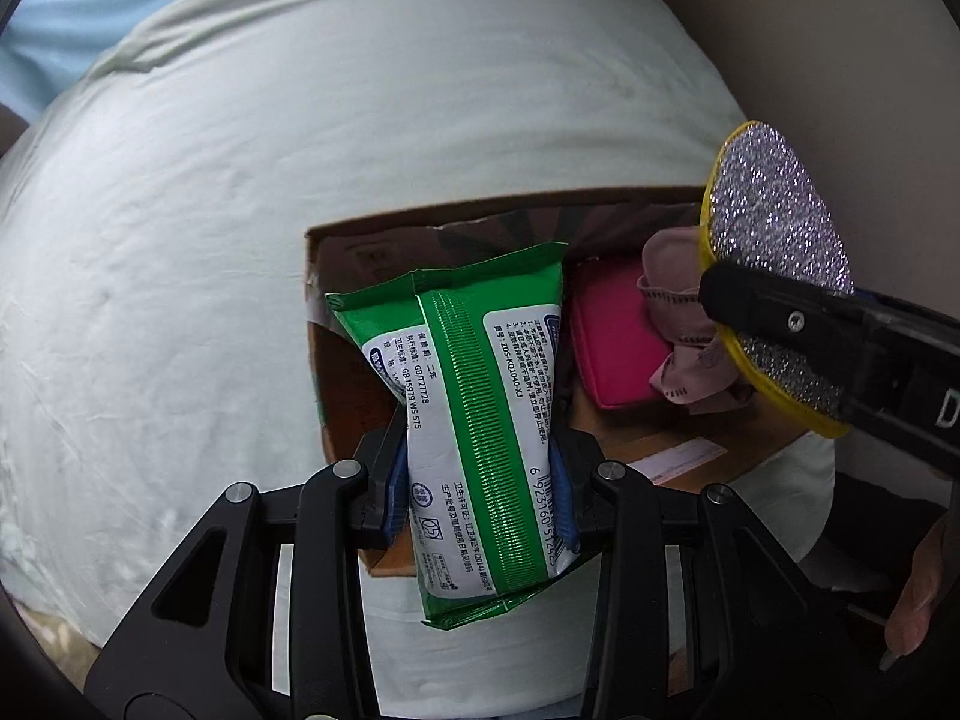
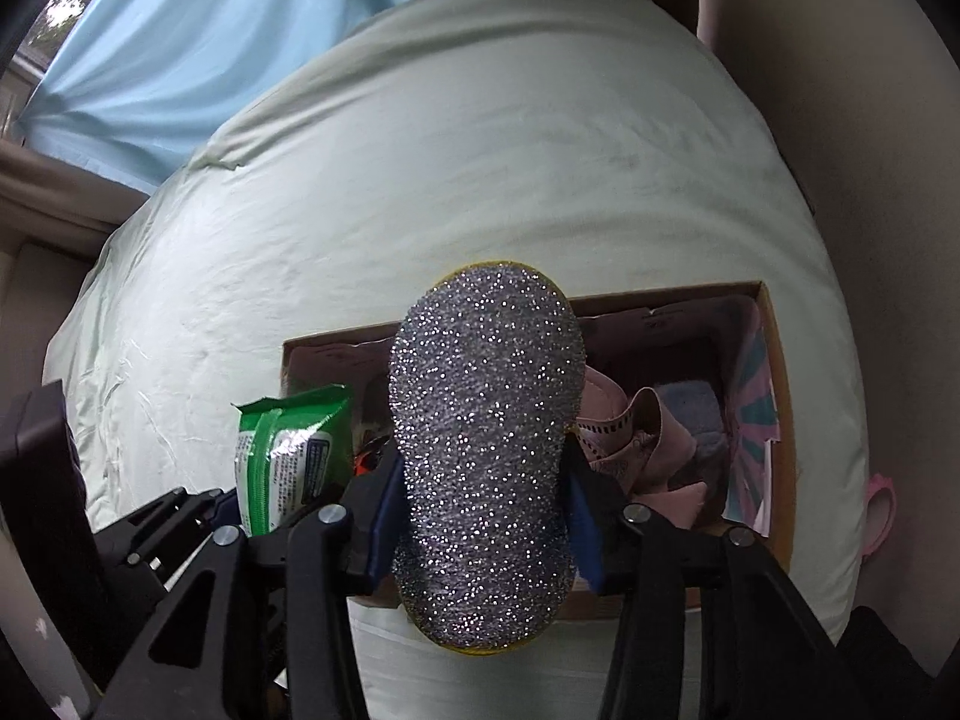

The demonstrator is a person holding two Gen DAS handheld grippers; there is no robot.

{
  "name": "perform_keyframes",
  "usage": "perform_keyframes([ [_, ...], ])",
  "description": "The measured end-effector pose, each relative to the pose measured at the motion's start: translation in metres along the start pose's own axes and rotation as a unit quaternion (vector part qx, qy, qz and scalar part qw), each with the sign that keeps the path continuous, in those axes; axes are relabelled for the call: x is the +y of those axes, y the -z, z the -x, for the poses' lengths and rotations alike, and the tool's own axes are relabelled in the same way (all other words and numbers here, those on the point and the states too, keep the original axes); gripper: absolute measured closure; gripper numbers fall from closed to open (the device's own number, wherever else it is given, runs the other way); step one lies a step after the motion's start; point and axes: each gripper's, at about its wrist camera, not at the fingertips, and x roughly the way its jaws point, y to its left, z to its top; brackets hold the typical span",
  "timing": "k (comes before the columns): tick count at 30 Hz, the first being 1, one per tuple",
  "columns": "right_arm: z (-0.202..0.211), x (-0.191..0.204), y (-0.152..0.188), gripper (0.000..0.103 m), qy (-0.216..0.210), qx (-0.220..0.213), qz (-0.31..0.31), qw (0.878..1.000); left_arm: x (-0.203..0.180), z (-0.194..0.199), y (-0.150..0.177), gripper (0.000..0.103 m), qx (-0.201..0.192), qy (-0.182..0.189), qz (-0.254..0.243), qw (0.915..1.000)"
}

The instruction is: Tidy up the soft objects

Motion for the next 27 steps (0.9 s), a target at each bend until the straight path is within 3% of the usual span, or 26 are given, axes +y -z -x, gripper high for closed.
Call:
perform_keyframes([
  [3, -0.011, -0.006, -0.004, 0.047, -0.011, 0.007, -0.006, 1.0, -0.002, -0.006, -0.003, 0.067, 0.001, -0.003, -0.006, 1.0],
  [4, -0.014, -0.007, -0.005, 0.038, -0.015, 0.009, -0.007, 1.0, -0.003, -0.006, -0.004, 0.059, 0.001, -0.004, -0.008, 1.0],
  [5, -0.016, -0.008, -0.006, 0.032, -0.017, 0.014, -0.01, 1.0, -0.004, -0.007, -0.005, 0.049, 0.001, -0.001, -0.011, 0.9999],
  [6, -0.018, -0.009, -0.007, 0.022, -0.017, 0.018, -0.015, 1.0, -0.005, -0.006, -0.005, 0.017, 0.001, -0.001, -0.014, 0.9999],
  [7, -0.019, -0.01, -0.007, 0.015, -0.021, 0.019, -0.021, 0.999, -0.006, -0.005, -0.004, 0.001, -0.002, -0.004, -0.019, 0.9998],
  [10, -0.02, -0.013, -0.006, 0.005, -0.019, 0.02, -0.017, 0.999, -0.01, -0.002, 0.0, 0.0, -0.011, -0.018, -0.037, 0.9991],
  [19, -0.01, -0.018, 0.003, 0.004, -0.024, -0.001, -0.01, 1.0, -0.008, 0.01, 0.019, 0.0, -0.014, -0.016, -0.018, 0.9996],
  [27, 0.023, -0.001, 0.012, 0.005, -0.013, -0.032, 0.012, 0.999, 0.0, 0.055, 0.034, 0.0, -0.055, -0.009, -0.004, 0.9984],
])
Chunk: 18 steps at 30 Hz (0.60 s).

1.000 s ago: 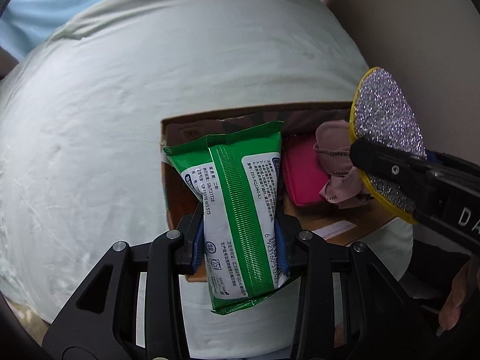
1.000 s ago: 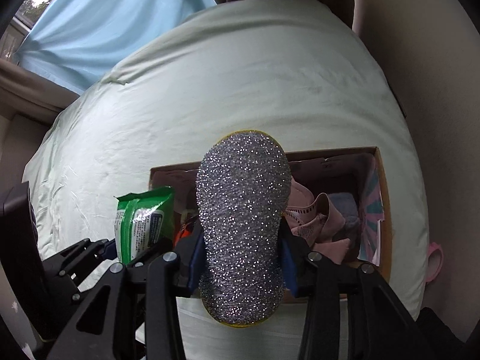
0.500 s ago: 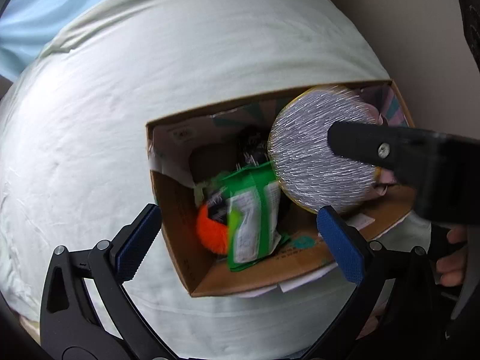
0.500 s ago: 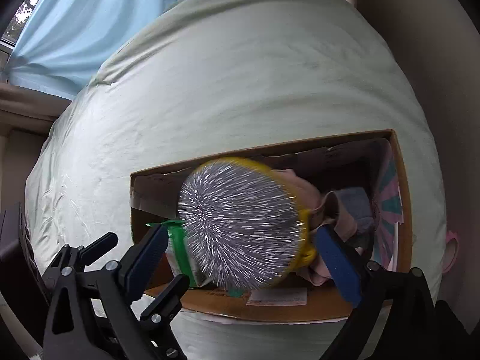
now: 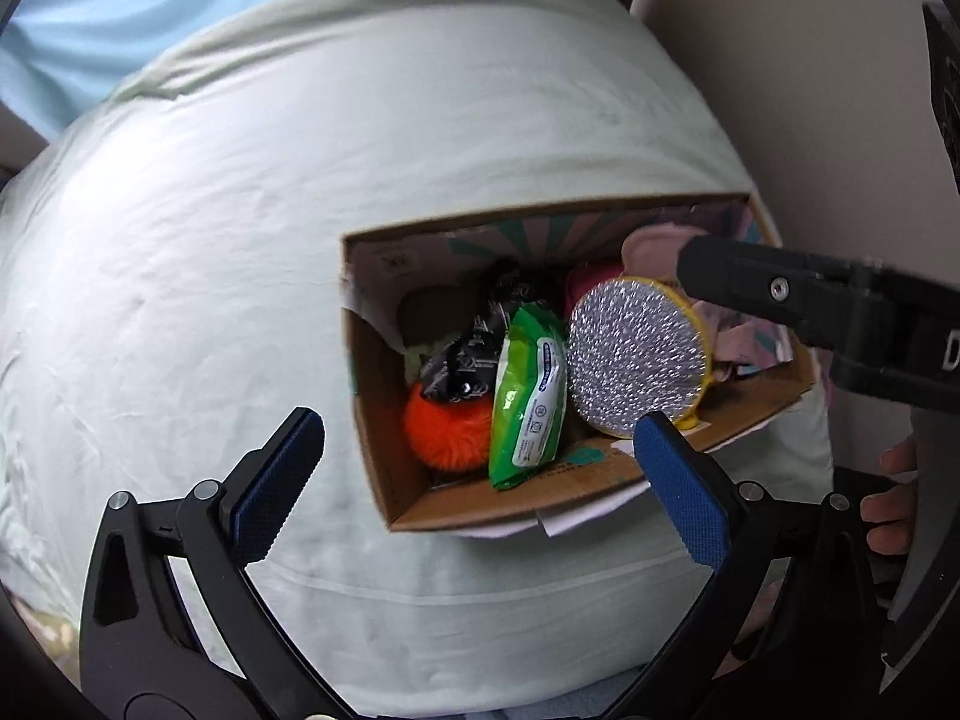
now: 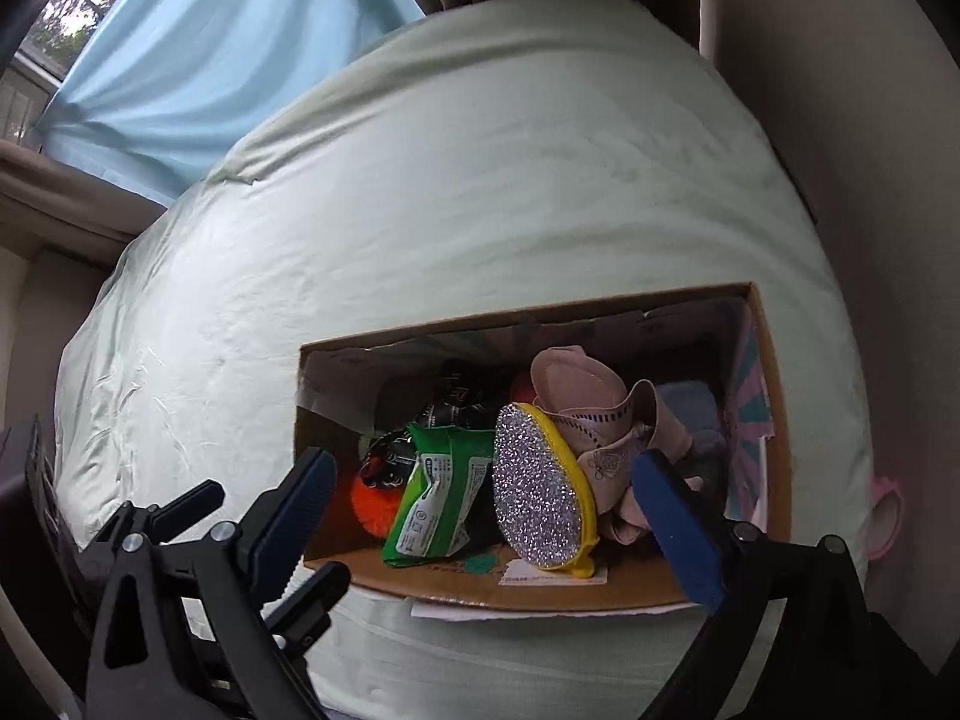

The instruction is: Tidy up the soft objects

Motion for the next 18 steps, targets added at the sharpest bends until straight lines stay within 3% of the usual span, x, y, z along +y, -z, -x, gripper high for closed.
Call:
perform_keyframes([
  [8, 0.094, 0.054, 0.011, 0.0, 0.016, -0.097, 0.055, 0.994, 0.04, 0.108, 0.007, 0.0, -0.095, -0.007, 0.021, 0.9952],
  [14, 0.174, 0.111, 0.029, 0.0, 0.04, -0.175, 0.085, 0.98, 0.087, 0.213, 0.025, 0.0, -0.195, -0.02, 0.052, 0.9792],
  [18, 0.212, 0.147, 0.047, 0.0, 0.049, -0.225, 0.098, 0.968, 0.113, 0.263, 0.043, 0.0, -0.243, -0.038, 0.059, 0.9674],
])
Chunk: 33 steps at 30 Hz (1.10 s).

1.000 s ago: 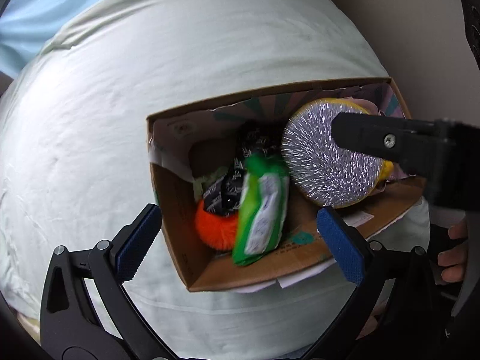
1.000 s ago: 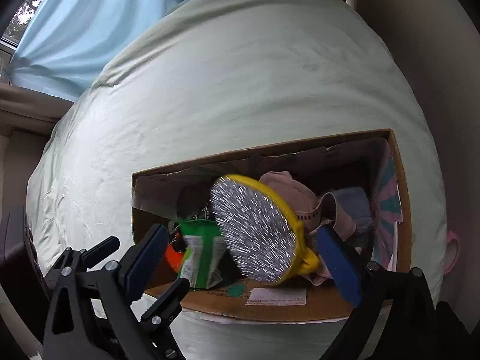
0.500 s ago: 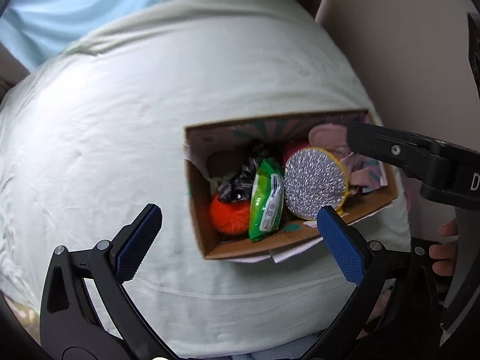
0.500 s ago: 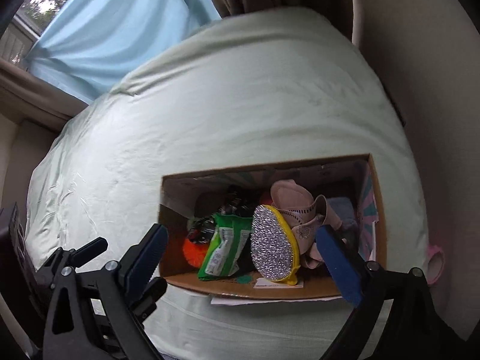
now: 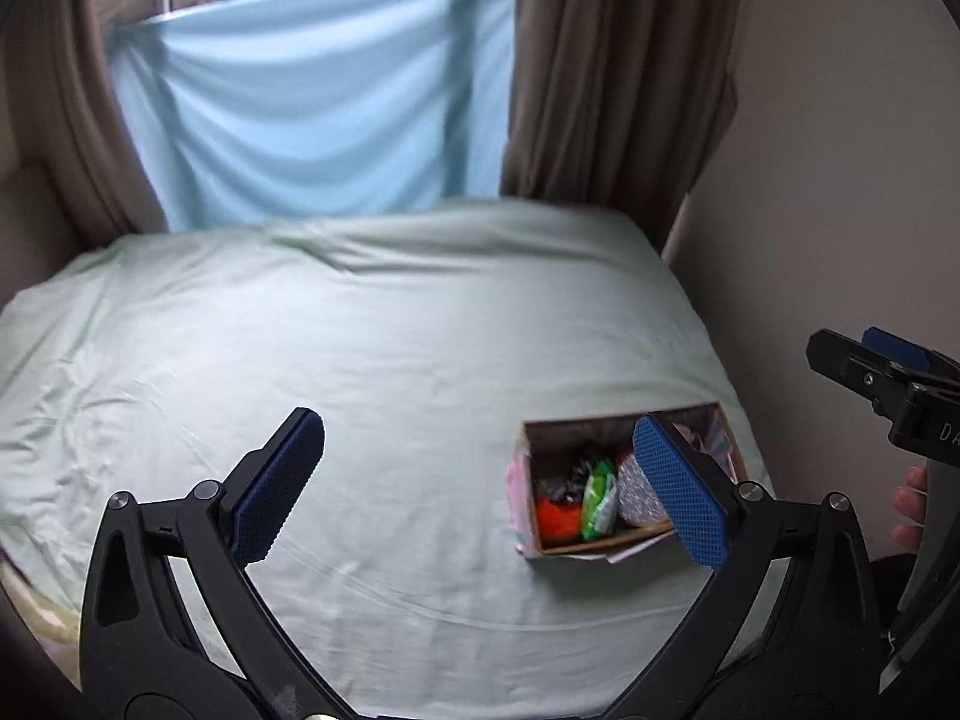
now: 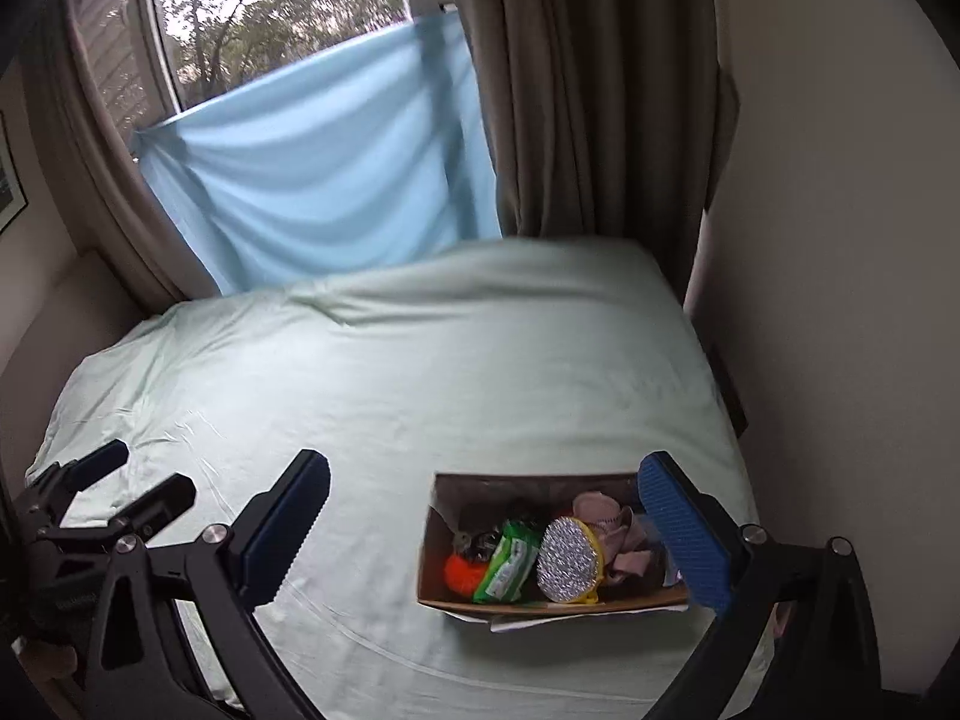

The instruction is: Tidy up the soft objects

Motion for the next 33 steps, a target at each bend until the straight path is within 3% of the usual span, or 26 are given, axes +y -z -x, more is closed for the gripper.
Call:
perform_keyframes([
  [7, 0.048, 0.053, 0.008, 0.0, 0.014, -0.064, 0.042, 0.997, 0.039, 0.071, 0.0, 0.0, -0.072, -0.025, 0.016, 0.9969],
  [12, 0.063, 0.064, 0.017, 0.0, 0.017, -0.089, 0.04, 0.995, 0.053, 0.098, 0.005, 0.0, -0.103, -0.033, 0.019, 0.9939],
  [33, 0.086, 0.077, 0.024, 0.0, 0.03, -0.125, 0.035, 0.991, 0.06, 0.129, 0.016, 0.0, -0.144, -0.034, 0.018, 0.9889],
])
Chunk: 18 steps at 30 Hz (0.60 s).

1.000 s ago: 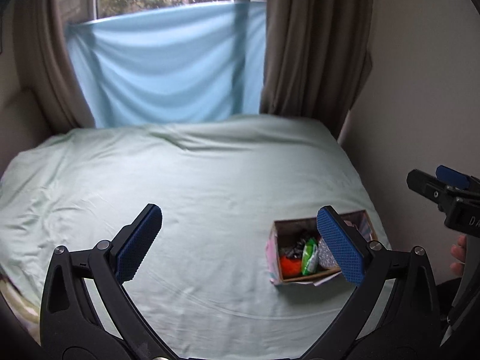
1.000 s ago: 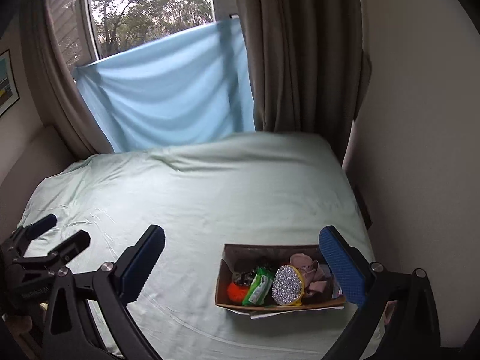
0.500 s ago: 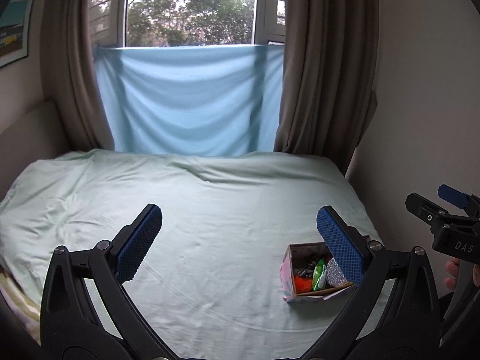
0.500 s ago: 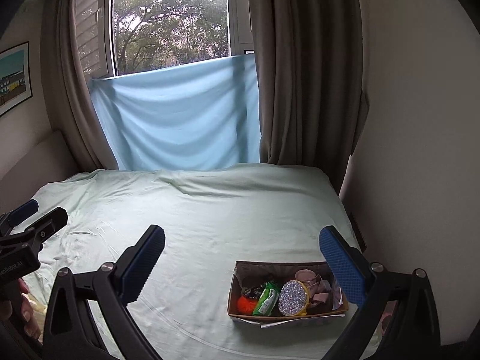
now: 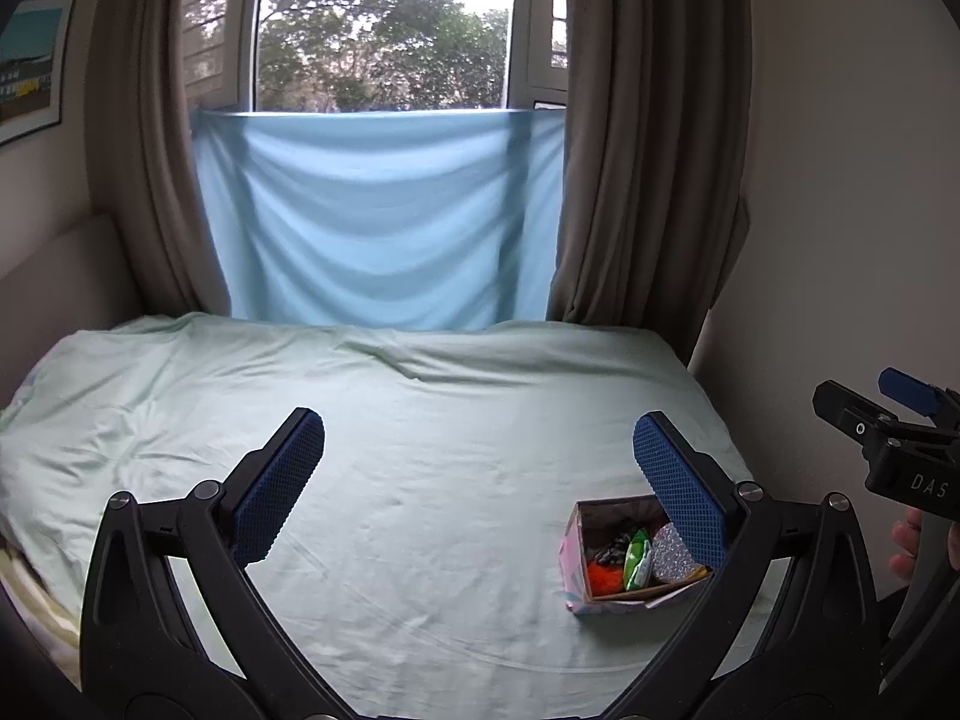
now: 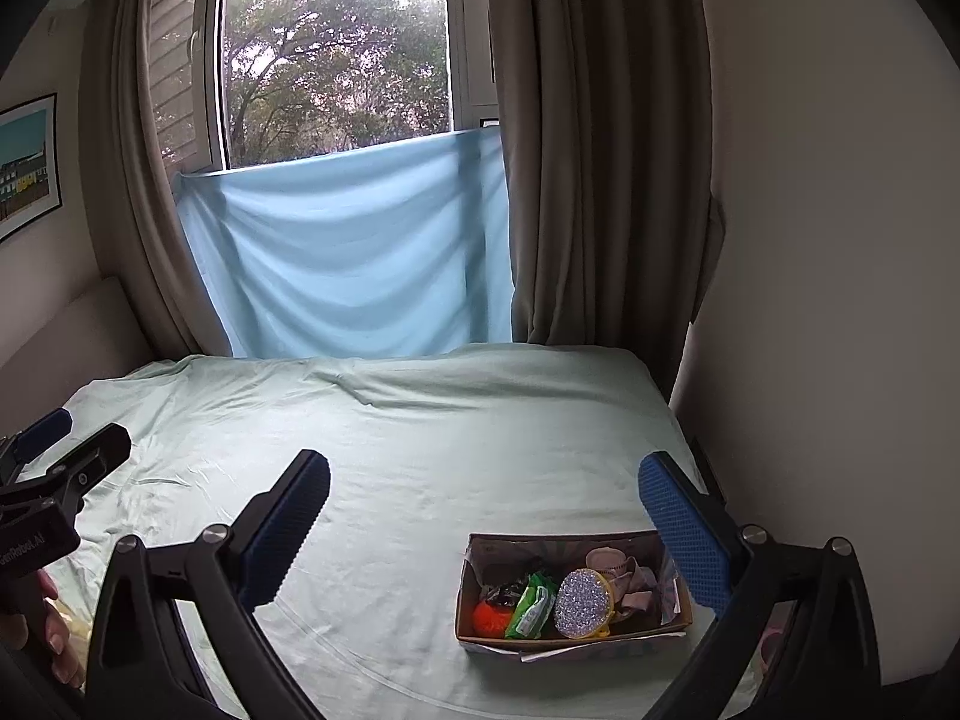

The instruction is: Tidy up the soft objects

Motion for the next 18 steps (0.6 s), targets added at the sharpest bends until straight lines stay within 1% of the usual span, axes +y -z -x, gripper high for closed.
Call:
perform_keyframes([
  [18, -0.0006, -0.0043, -0.0046, 0.0, 0.002, -0.007, -0.002, 1.0, -0.0101, -0.0046, -0.0018, 0.0, -0.005, -0.003, -0.007, 1.0],
])
